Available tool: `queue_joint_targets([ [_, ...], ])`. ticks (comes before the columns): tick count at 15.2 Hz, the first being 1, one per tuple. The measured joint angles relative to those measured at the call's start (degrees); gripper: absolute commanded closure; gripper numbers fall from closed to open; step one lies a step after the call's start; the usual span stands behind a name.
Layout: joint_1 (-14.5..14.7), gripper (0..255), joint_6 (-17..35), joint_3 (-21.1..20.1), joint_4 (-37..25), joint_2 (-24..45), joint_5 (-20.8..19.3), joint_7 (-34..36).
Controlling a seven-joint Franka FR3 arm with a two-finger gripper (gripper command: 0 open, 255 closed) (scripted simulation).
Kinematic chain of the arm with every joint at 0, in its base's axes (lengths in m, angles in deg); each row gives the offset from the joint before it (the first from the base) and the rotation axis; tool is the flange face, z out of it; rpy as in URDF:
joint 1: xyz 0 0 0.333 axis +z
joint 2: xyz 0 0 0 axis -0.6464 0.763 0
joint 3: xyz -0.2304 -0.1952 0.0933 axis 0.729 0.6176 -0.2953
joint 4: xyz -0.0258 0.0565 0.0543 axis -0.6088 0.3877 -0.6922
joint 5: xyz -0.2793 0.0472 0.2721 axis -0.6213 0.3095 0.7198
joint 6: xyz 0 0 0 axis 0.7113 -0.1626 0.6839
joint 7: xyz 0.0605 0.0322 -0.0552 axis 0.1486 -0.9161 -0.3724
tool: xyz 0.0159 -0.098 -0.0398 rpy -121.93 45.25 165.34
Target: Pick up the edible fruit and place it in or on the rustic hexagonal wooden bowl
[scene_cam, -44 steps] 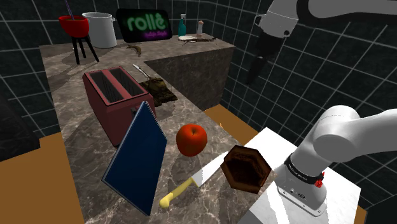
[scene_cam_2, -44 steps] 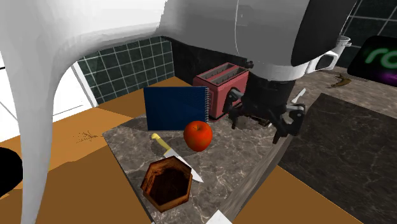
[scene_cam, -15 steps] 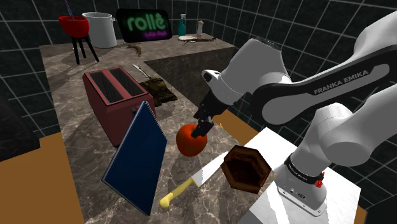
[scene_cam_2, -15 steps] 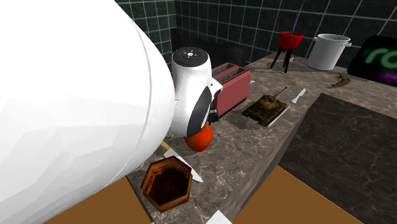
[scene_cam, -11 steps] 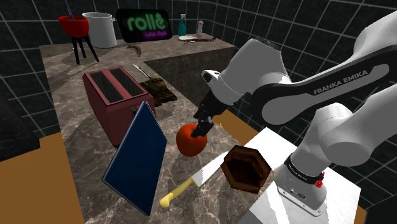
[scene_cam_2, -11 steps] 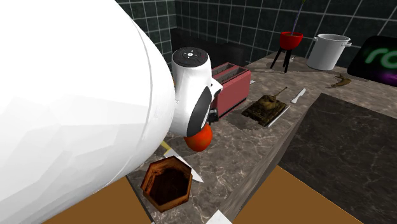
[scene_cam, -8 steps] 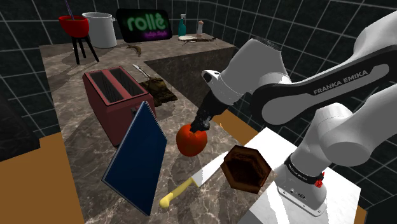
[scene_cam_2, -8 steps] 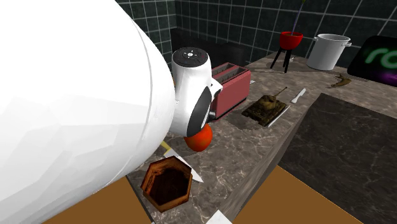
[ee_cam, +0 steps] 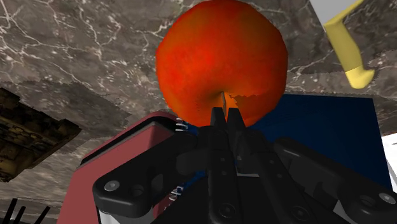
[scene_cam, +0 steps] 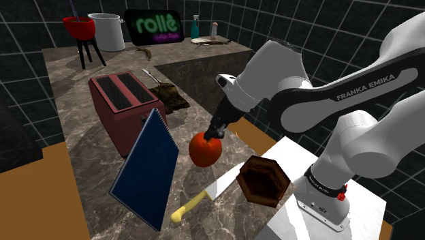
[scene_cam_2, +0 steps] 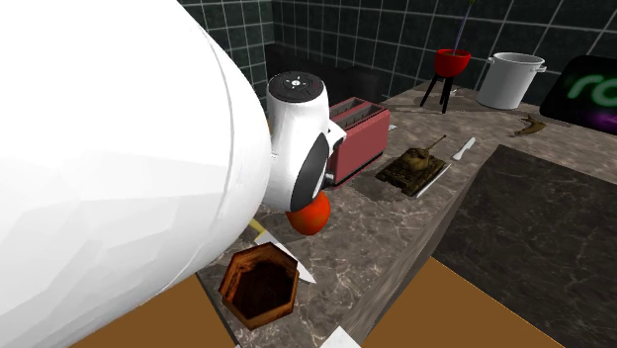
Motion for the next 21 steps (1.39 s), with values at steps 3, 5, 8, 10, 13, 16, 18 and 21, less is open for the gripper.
queue_joint_targets([
  [3,-0.23,255,-2.71,0.47,-1.22,-1.50,-0.43,0.08],
  [5,-0.26,255,-4.37,0.60,-1.88,-2.53,-0.63,0.34],
  [8,-0.49,255,-7.31,0.98,-3.44,-3.94,-1.12,0.63],
  [10,-0.50,255,-9.30,1.44,-4.11,-5.25,-1.32,0.62],
  [13,-0.85,255,-12.00,2.01,-5.92,-6.14,-1.87,0.65],
  [16,-0.99,255,-14.61,2.24,-7.50,-7.21,-2.28,1.06],
  [18,-1.20,255,-16.48,2.60,-8.89,-7.68,-2.65,1.12],
  [21,-1.35,255,-18.91,2.91,-10.57,-8.47,-3.04,1.43],
])
